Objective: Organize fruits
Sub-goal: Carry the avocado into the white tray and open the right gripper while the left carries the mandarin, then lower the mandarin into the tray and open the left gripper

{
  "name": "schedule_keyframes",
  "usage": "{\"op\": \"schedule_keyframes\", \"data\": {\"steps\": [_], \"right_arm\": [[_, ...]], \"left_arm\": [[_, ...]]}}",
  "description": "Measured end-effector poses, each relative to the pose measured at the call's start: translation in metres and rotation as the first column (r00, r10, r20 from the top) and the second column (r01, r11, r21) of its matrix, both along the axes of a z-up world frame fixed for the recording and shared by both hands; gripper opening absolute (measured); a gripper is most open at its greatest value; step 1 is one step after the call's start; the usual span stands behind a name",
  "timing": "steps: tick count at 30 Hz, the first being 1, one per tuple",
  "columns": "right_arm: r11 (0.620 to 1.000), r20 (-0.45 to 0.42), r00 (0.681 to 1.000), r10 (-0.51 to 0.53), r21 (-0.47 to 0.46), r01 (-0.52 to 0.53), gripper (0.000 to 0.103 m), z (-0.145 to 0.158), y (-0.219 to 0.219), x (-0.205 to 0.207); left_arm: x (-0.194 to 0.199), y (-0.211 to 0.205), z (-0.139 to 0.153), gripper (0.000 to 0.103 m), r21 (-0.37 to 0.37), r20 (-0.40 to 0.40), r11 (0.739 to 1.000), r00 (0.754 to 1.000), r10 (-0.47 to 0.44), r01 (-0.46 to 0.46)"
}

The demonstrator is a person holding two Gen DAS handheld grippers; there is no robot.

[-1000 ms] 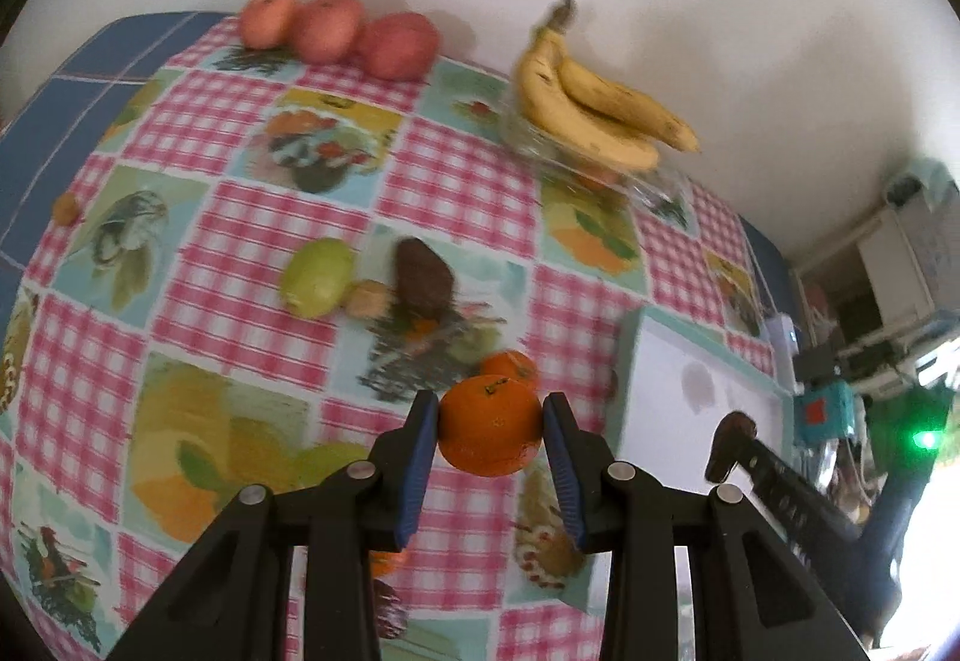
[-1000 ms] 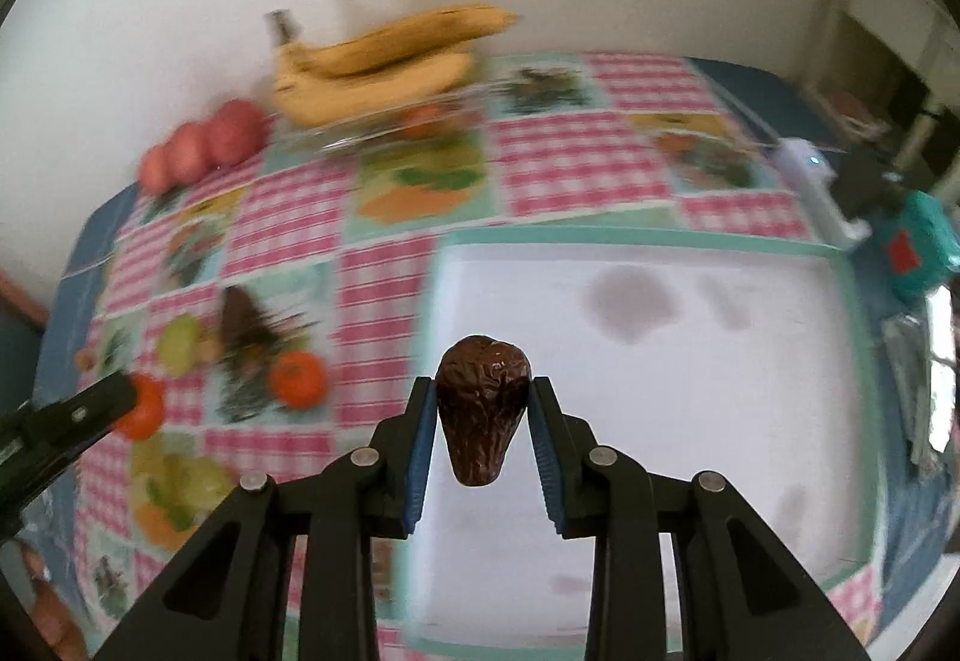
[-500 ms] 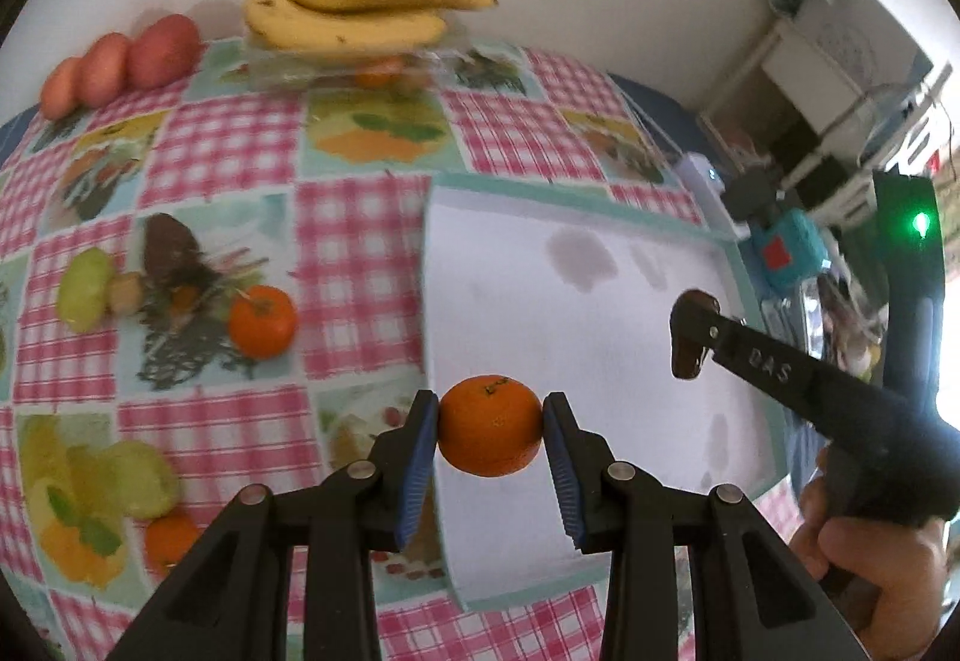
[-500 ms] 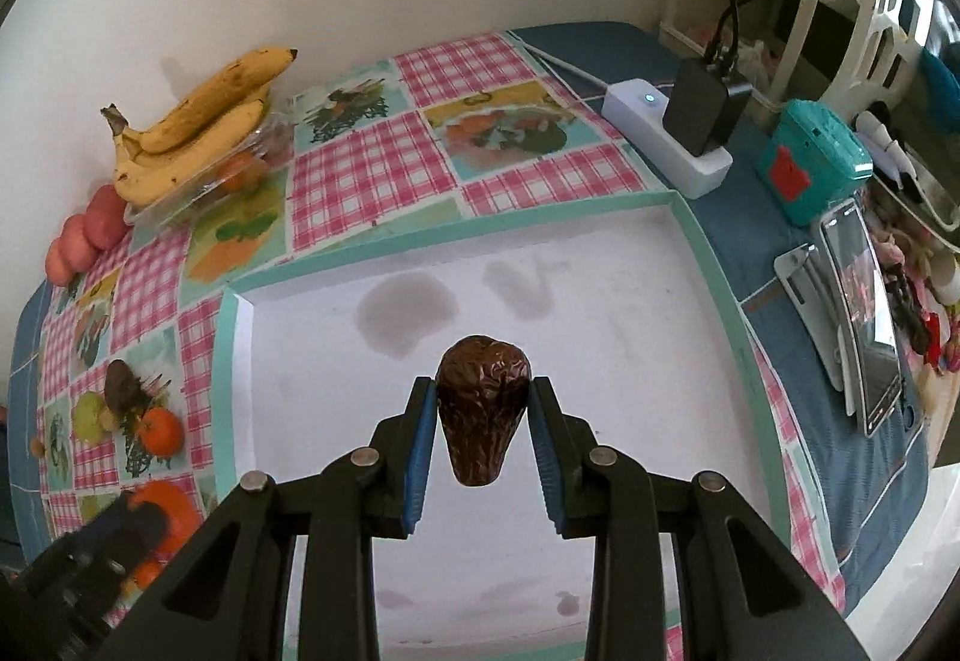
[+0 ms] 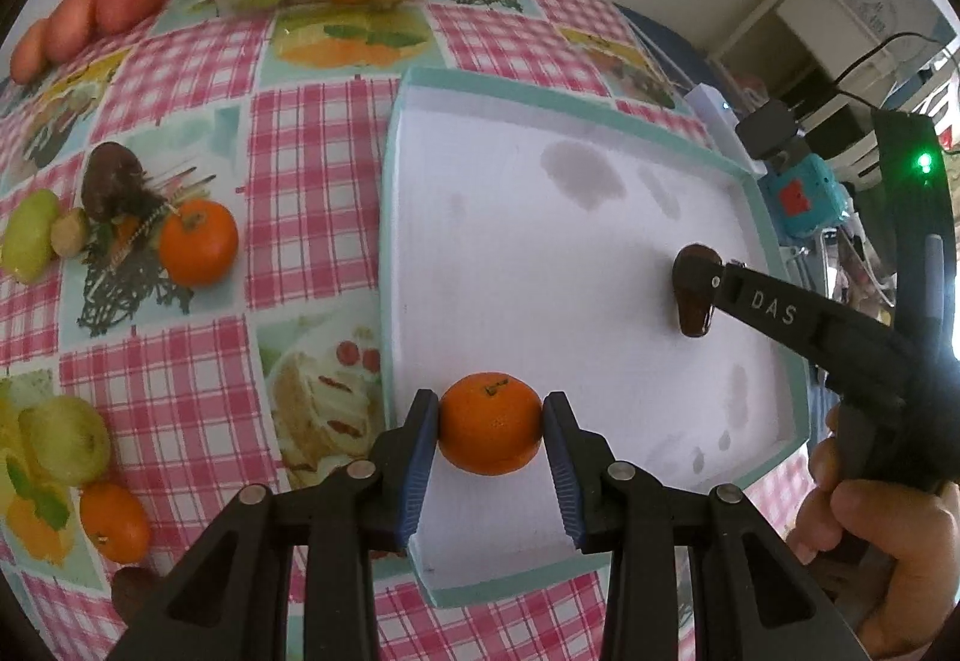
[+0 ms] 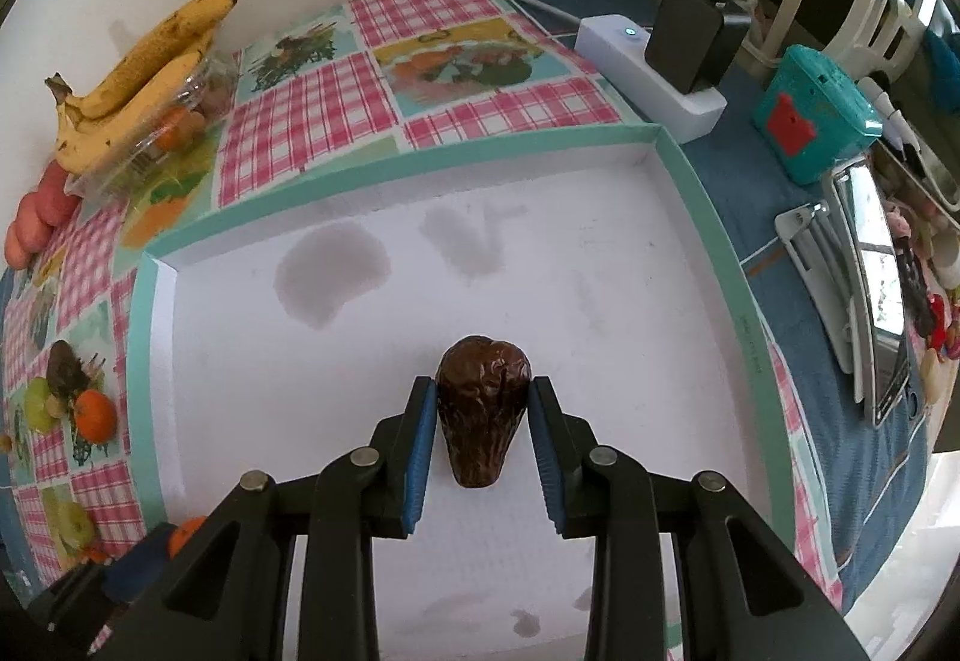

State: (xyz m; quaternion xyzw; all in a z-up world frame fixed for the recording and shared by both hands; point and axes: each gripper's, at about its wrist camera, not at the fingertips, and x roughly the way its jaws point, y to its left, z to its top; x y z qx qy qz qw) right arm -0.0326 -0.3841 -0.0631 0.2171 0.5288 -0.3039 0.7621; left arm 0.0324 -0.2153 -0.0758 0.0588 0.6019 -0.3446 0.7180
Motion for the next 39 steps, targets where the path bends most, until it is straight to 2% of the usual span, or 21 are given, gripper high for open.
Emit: {"op": "schedule_keyframes", "data": {"steps": [7, 12, 24, 27, 30, 34, 37, 39], "right_arm": [[1.000, -0.001, 1.000, 0.010, -0.015, -0.010, 0.033, -0.002, 0.001, 0.002], [0.999, 0.024, 0.999, 0.029, -0.014, -0.028, 0.033, -0.003, 0.002, 0.003], [0.999, 0.021, 0.999, 0.042, -0.019, -0.041, 0.035, -0.004, 0.002, 0.007], [1.000, 0.018, 0.999, 0.030, -0.008, -0.030, 0.035, -0.005, -0.001, 0.005], [0.998, 0.016, 1.000, 0.012, 0.061, -0.013, 0.037, -0.016, -0.006, 0.003], [0.999, 0.019, 1.000, 0.012, 0.046, -0.013, 0.051, -0.013, -0.007, 0.004], [0.998, 0.014, 1.000, 0.013, 0.057, -0.014, 0.053, -0.016, -0.006, 0.005], [0.998, 0.014, 1.000, 0.010, 0.055, -0.010, 0.058, -0.015, -0.007, 0.005]], "left_arm": [[-0.001, 0.006, 0.000, 0.038, 0.032, -0.052, 0.999, 0.998, 0.020, -0.018], [-0.006, 0.013, 0.002, 0.038, 0.056, -0.052, 0.998, 0.999, 0.015, -0.012], [-0.011, 0.005, 0.003, 0.040, 0.081, -0.027, 0.997, 1.000, -0.002, 0.004], [-0.010, 0.002, 0.003, 0.040, 0.084, -0.024, 0.996, 1.000, -0.007, 0.009], [-0.009, -0.001, 0.003, 0.041, 0.085, -0.022, 0.996, 1.000, -0.010, 0.011], [-0.007, -0.004, 0.004, 0.043, 0.094, -0.020, 0.995, 1.000, -0.013, 0.015], [-0.005, -0.001, 0.011, 0.049, 0.075, -0.013, 0.997, 1.000, -0.006, 0.007], [-0.003, 0.002, 0.016, 0.054, 0.054, -0.012, 0.999, 1.000, -0.005, 0.005]]}}
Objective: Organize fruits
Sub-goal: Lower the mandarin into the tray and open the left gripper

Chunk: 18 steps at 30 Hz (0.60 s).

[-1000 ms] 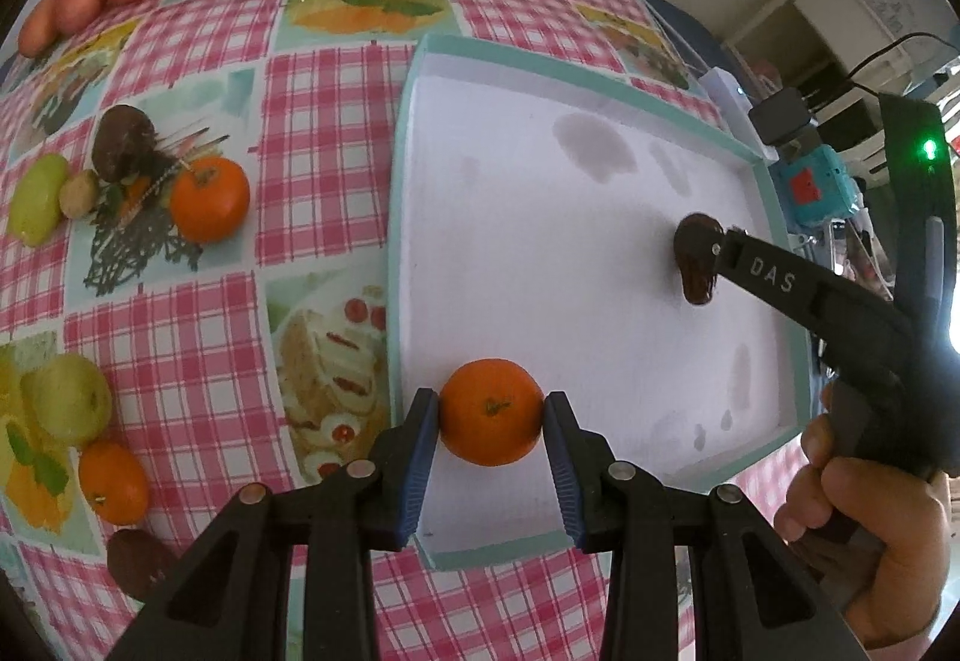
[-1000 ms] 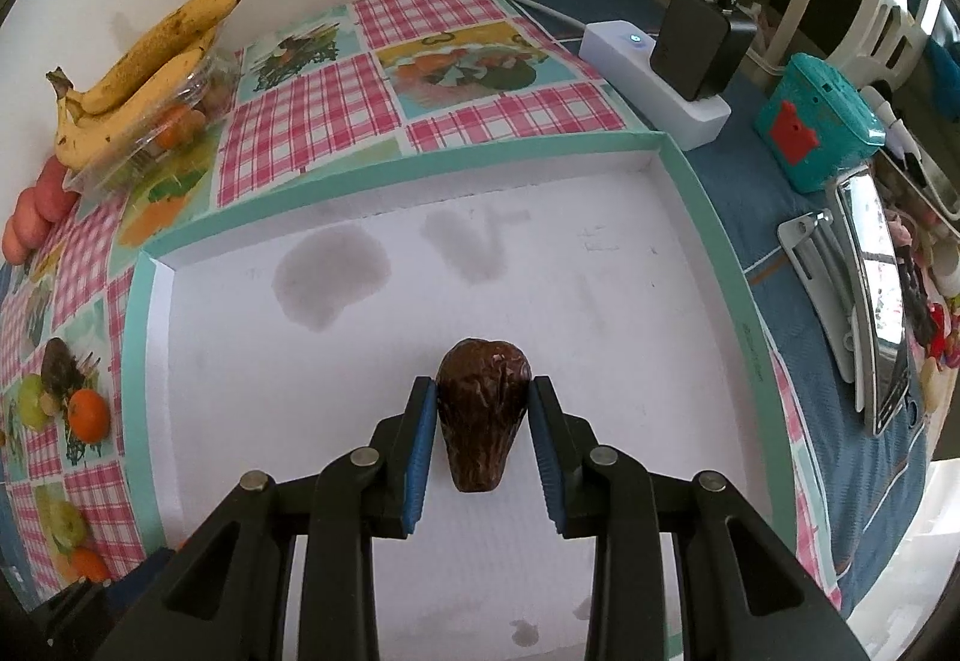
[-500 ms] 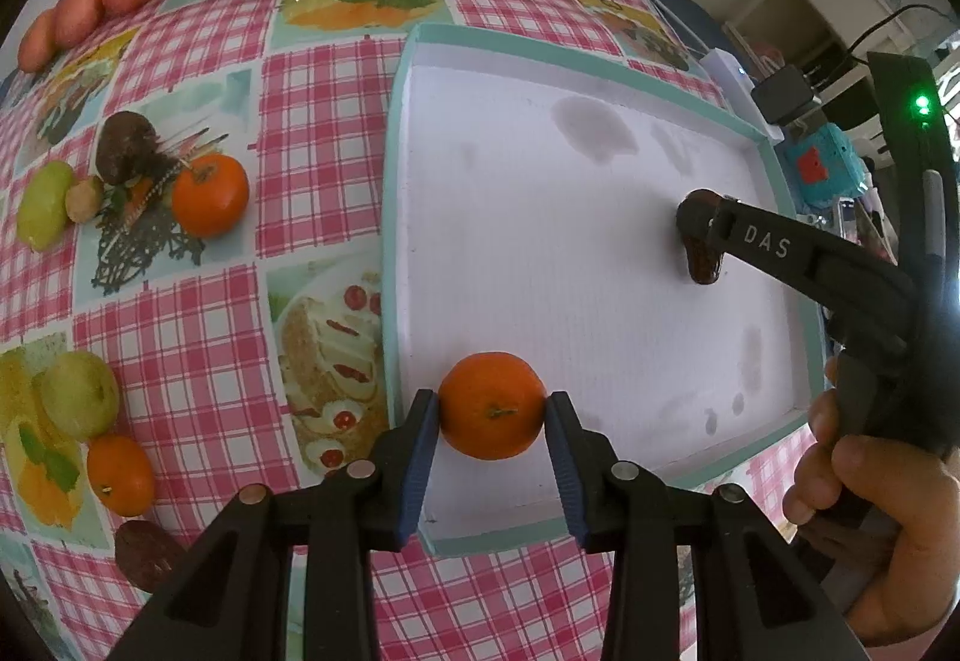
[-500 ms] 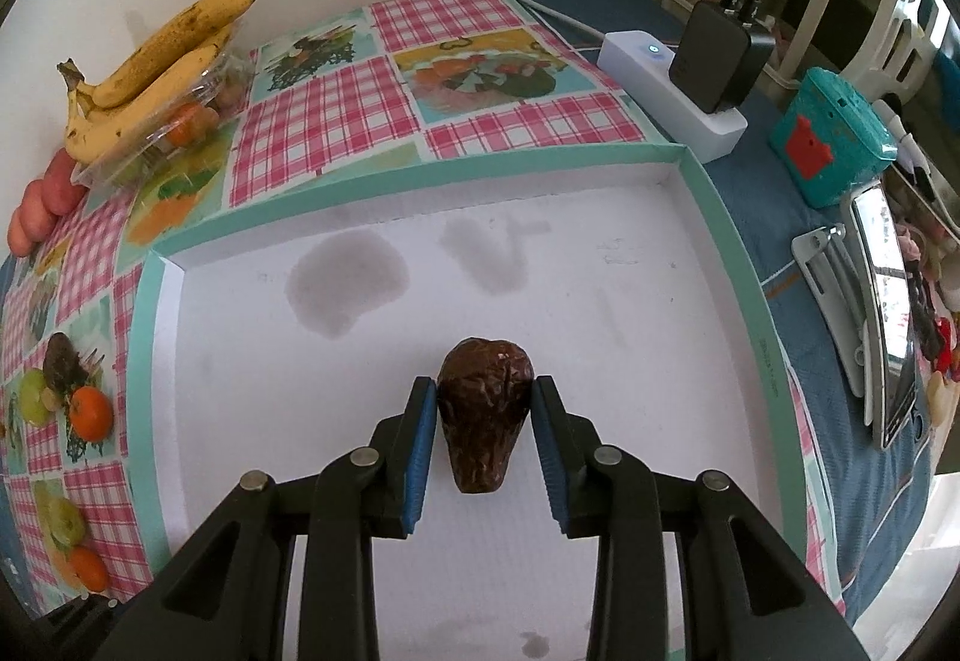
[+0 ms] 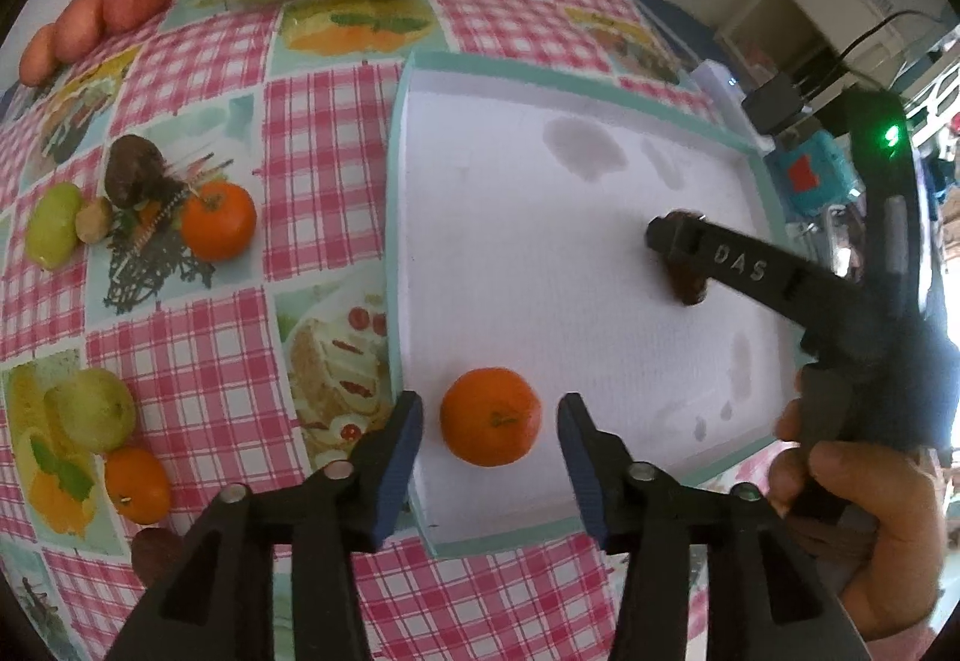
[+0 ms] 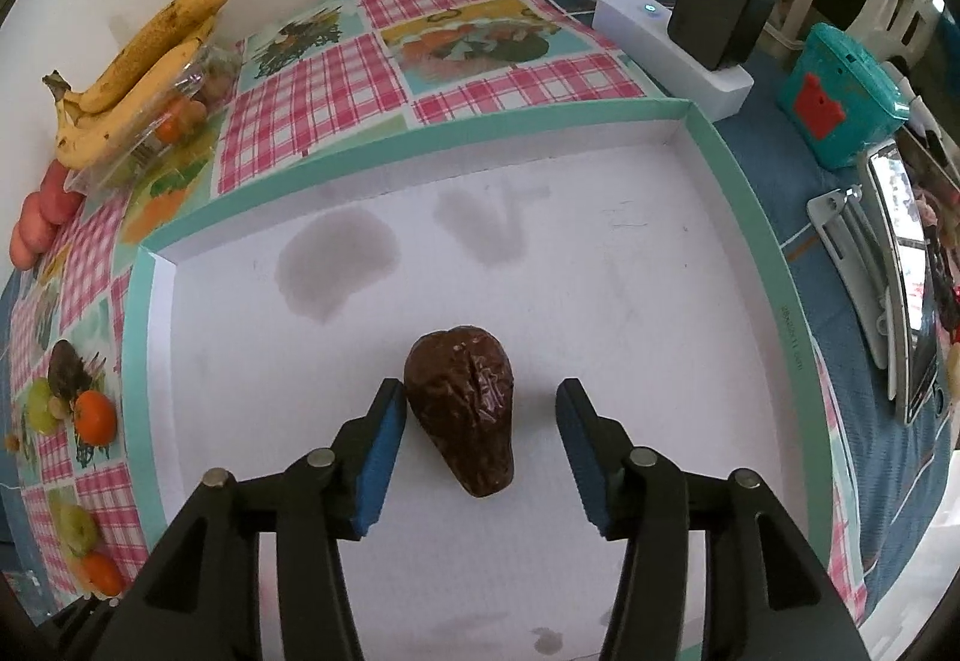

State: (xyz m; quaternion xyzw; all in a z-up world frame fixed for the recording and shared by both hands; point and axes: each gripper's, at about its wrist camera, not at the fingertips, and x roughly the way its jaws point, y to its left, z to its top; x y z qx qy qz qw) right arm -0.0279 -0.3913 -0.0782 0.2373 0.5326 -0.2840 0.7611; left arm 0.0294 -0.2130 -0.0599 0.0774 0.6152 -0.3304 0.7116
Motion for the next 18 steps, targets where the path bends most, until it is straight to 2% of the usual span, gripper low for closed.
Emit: {"op": "schedule_keyframes", "data": {"steps": [4, 9, 12, 14, 18], "right_arm": [[1.000, 0.013, 1.000, -0.018, -0.008, 0.018, 0.073, 0.004, -0.002, -0.004], [0.999, 0.008, 0.999, -0.031, -0.021, 0.032, 0.074, 0.006, -0.004, -0.006], [0.999, 0.006, 0.999, -0.046, -0.028, 0.046, 0.086, 0.007, -0.006, -0.008], [0.998, 0.006, 0.999, -0.046, -0.038, 0.046, 0.086, 0.009, -0.005, -0.009], [0.998, 0.013, 0.999, -0.032, -0.056, 0.033, 0.086, 0.012, 0.001, -0.008]], "left_arm": [[0.004, 0.003, 0.011, 0.064, -0.022, 0.017, 1.000, 1.000, 0.008, -0.007], [0.014, 0.016, 0.022, 0.077, -0.039, 0.037, 0.998, 0.998, 0.056, -0.054], [0.024, 0.028, 0.023, 0.078, -0.020, 0.059, 0.994, 0.992, 0.112, -0.111], [0.032, 0.038, 0.023, 0.080, -0.004, 0.076, 0.986, 0.984, 0.164, -0.164], [0.048, 0.063, 0.023, 0.098, 0.034, 0.144, 0.958, 0.950, 0.278, -0.285]]}}
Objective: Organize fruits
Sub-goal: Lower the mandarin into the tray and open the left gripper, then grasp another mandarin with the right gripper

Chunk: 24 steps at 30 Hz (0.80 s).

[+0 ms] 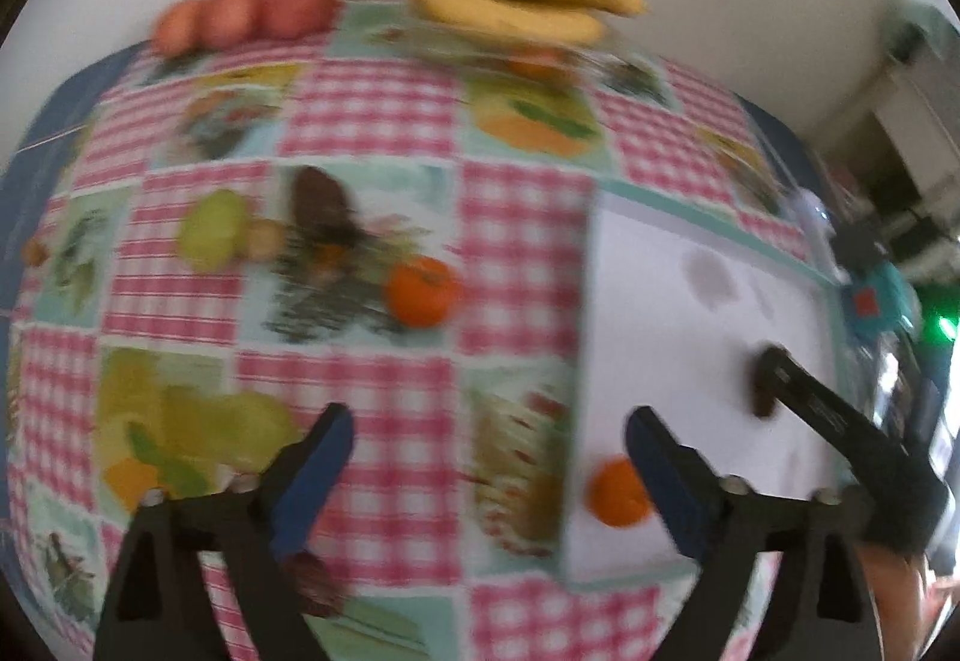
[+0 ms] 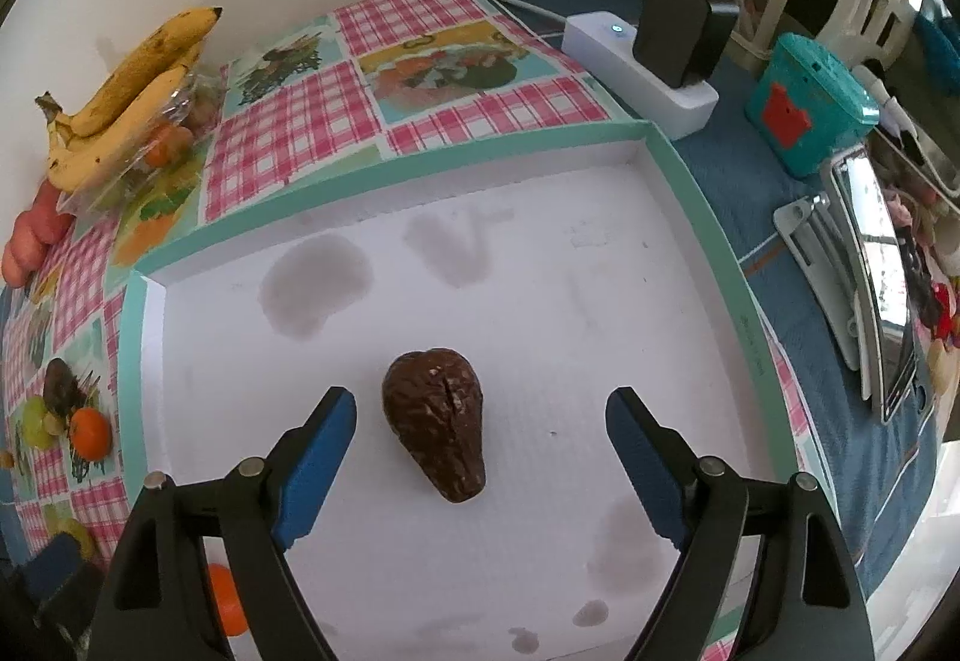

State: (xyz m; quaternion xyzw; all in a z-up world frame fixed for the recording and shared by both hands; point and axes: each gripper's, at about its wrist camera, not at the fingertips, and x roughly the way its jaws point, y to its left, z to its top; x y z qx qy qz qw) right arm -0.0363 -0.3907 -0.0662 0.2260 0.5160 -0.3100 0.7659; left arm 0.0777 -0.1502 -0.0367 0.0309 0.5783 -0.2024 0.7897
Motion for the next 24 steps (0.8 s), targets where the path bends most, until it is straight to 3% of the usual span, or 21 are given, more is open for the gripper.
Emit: {"op": "schedule_keyframes", "data": {"steps": [6, 13, 24], "right_arm": [[0.999, 0.006, 0.999, 0.039, -0.038, -0.039, 0.086, 0.007, 0.018, 0.005], [0.992, 0.038, 0.993, 0.112, -0.070, -0.110, 0.086, 0.023, 0.047, 0.014], [0.961, 0.099, 0.956, 0.275, -0.047, -0.272, 0.086, 0.047, 0.102, 0.034]], "left_arm": [[0.021, 0.040, 0.003, 0.103, 0.060, 0.067, 0.992, 0.992, 0.102, -0.107], [0.039, 0.090, 0.021, 0.103, 0.133, 0.176, 0.969, 0.967, 0.183, -0.207], [0.044, 0.153, 0.050, 0.103, 0.162, 0.244, 0.952, 0.945, 0.218, -0.261]]}}
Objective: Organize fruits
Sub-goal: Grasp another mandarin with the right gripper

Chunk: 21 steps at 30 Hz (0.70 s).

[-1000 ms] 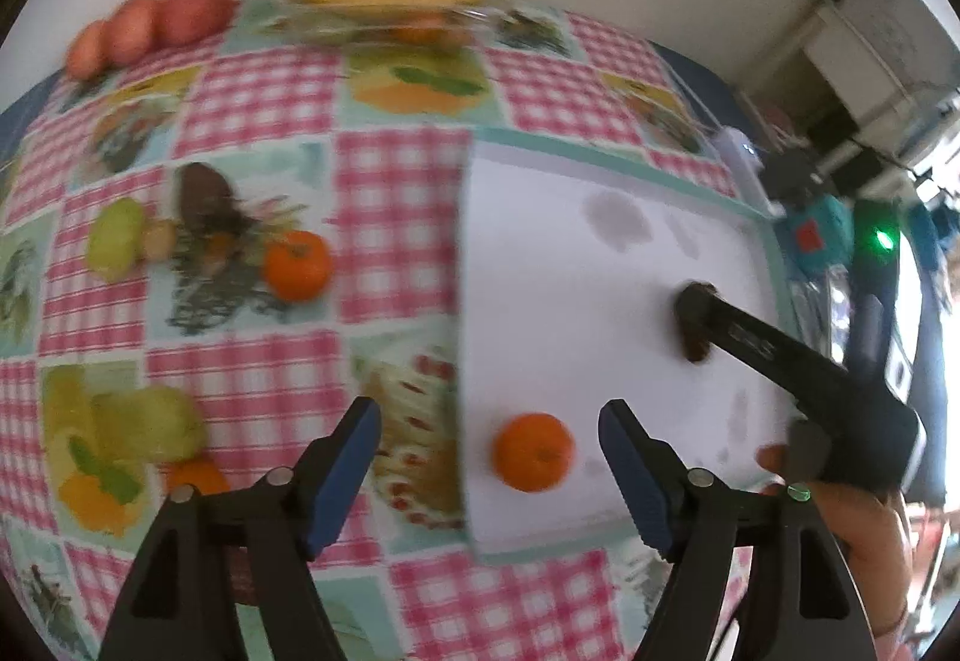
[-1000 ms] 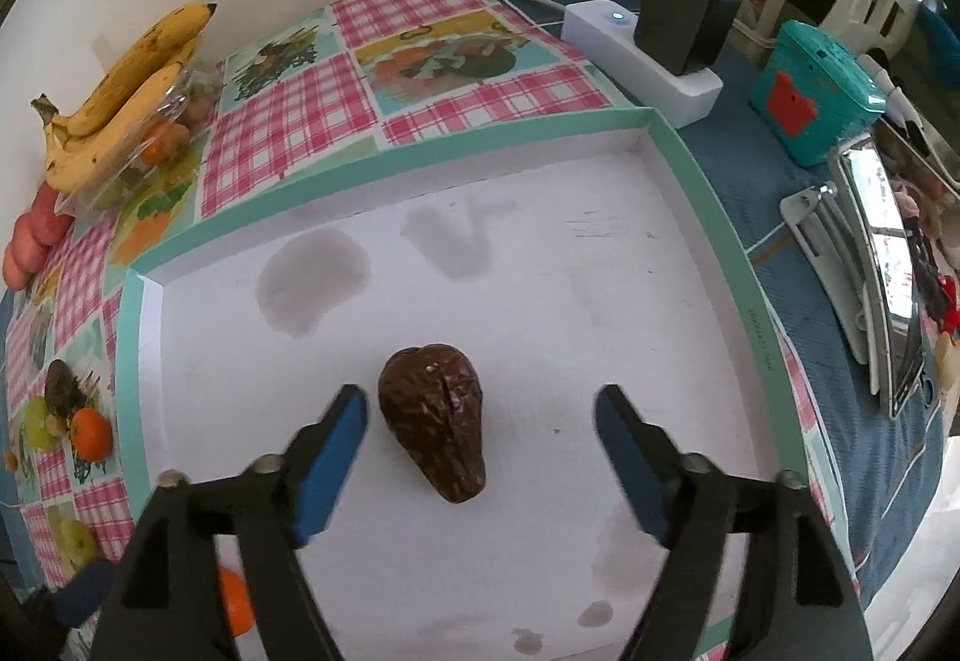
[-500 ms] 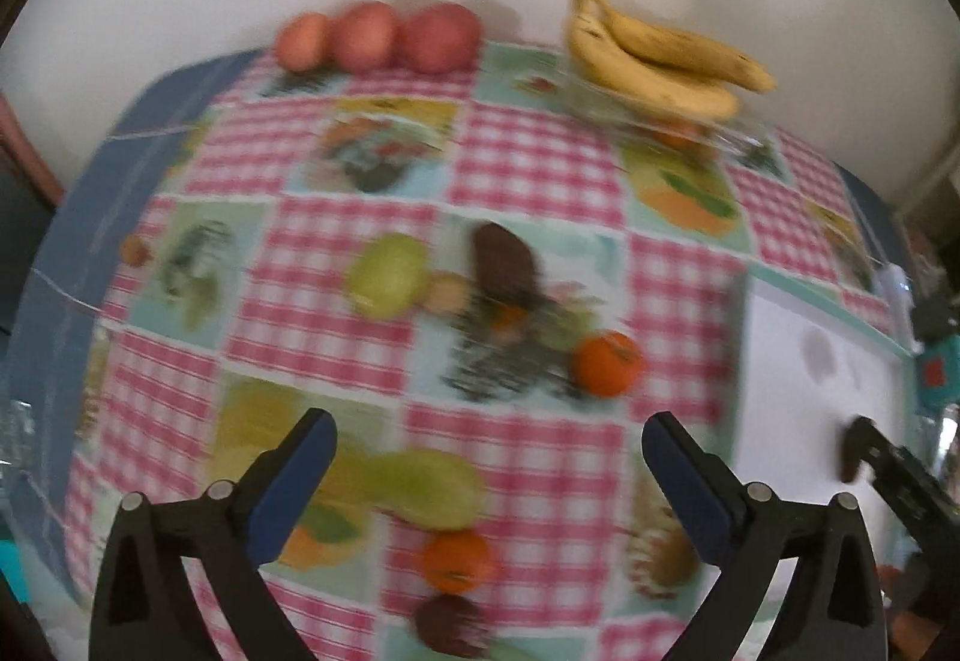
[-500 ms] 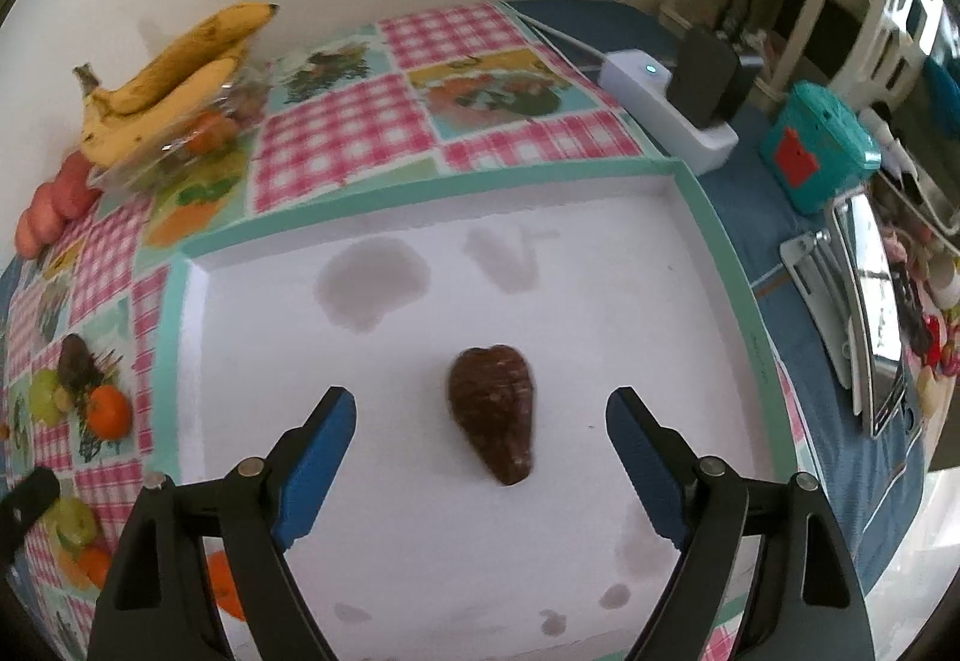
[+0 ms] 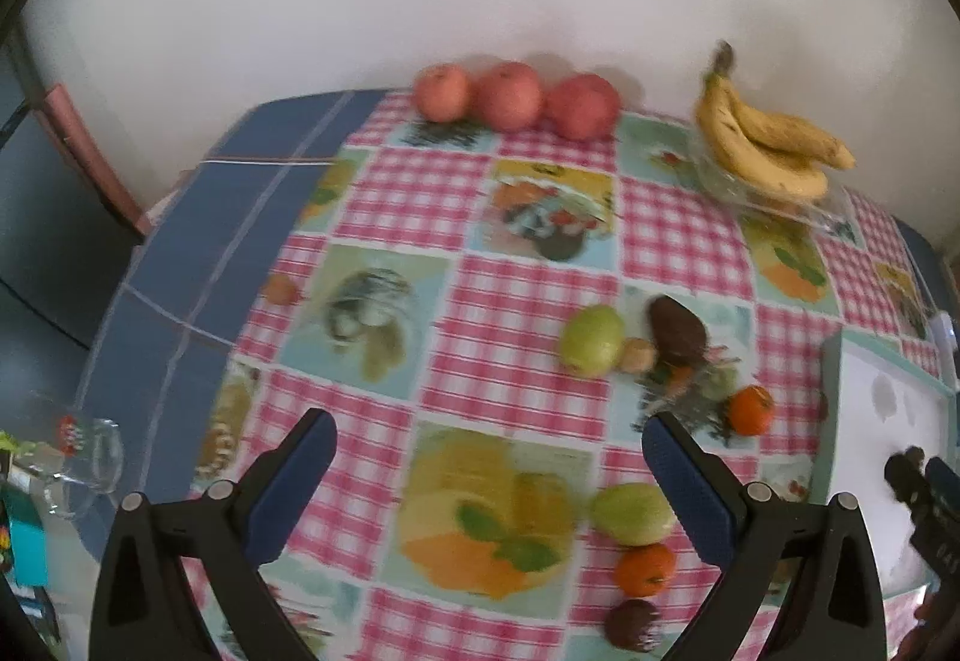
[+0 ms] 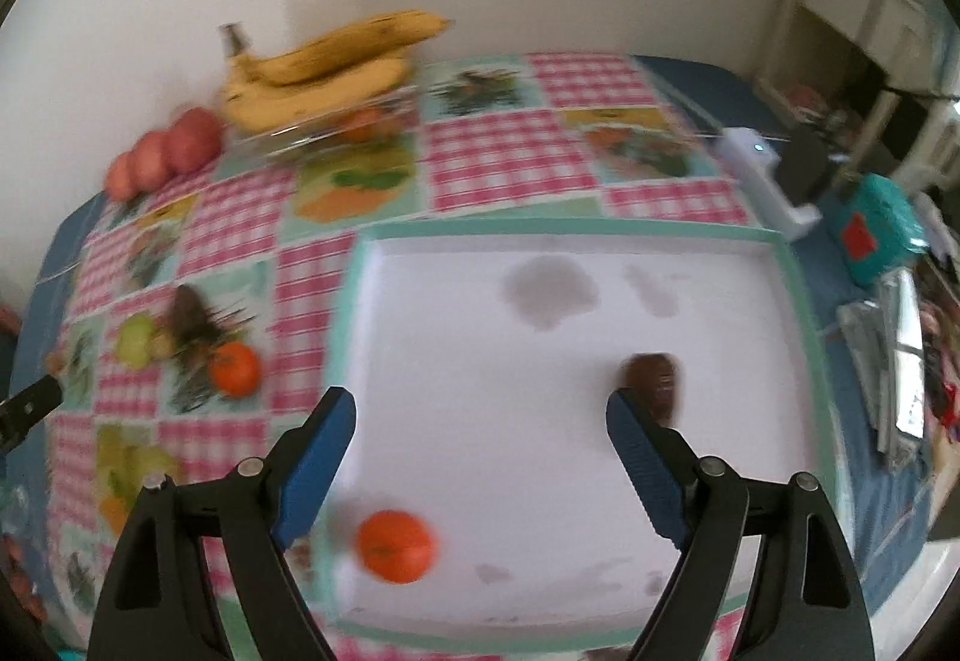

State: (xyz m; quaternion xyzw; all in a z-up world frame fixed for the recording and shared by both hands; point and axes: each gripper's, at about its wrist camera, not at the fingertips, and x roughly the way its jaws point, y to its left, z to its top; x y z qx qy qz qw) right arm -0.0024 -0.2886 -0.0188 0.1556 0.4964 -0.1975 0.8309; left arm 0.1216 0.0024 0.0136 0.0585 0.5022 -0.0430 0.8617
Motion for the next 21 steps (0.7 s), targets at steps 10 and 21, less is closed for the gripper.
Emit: {"op": "schedule_keyframes", "data": {"steps": [10, 21], "right_arm": [[0.980, 0.032, 0.982, 0.184, 0.077, -0.186, 0.086, 0.005, 0.072, 0.022], [0.945, 0.005, 0.950, 0.313, 0.096, -0.312, 0.086, -0.009, 0.131, 0.033]], "left_arm": [[-0.002, 0.044, 0.008, 0.103, -0.058, -0.018, 0.995, 0.997, 0.081, -0.082], [0.011, 0.036, -0.038, 0.103, -0.026, -0.149, 0.997, 0.987, 0.065, -0.070]]}}
